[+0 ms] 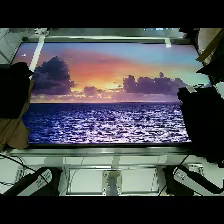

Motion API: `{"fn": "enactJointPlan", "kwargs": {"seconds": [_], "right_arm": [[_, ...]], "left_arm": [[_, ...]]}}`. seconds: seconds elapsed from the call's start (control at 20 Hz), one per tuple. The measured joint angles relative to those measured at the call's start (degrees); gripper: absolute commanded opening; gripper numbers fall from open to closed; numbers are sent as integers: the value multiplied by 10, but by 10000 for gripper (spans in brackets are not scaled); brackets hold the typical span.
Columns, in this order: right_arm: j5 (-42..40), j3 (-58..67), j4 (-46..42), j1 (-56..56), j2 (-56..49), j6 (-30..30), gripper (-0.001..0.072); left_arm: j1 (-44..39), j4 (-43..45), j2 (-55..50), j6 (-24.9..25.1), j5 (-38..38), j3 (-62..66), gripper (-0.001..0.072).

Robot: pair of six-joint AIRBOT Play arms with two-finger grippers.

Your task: Fold the clothes and pants, and hang the long-sleeved shirts on hangers.

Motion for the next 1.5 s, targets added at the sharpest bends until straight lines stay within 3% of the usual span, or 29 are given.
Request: {"fn": "enactJointPlan", "kwargs": {"seconds": [0.9,0.95,1.0,1.05,1.3,1.5], "right_arm": [[-8,0,0,0,-1,-12,20],[-13,0,0,0,-1,-15,20],[-15,-1,0,0,-2,-16,20],[-18,-3,0,0,-3,-18,20],[-24,-25,0,0,-5,-21,20],[-26,-54,-1,0,-5,-21,20]], "left_arm": [[0,3,-7,0,1,0,33],[0,13,-10,0,1,0,137],[0,30,-13,0,3,0,360],[0,55,-17,0,8,0,463],[36,272,-65,-69,21,0,465],[111,324,-133,-109,23,0,465]]}}
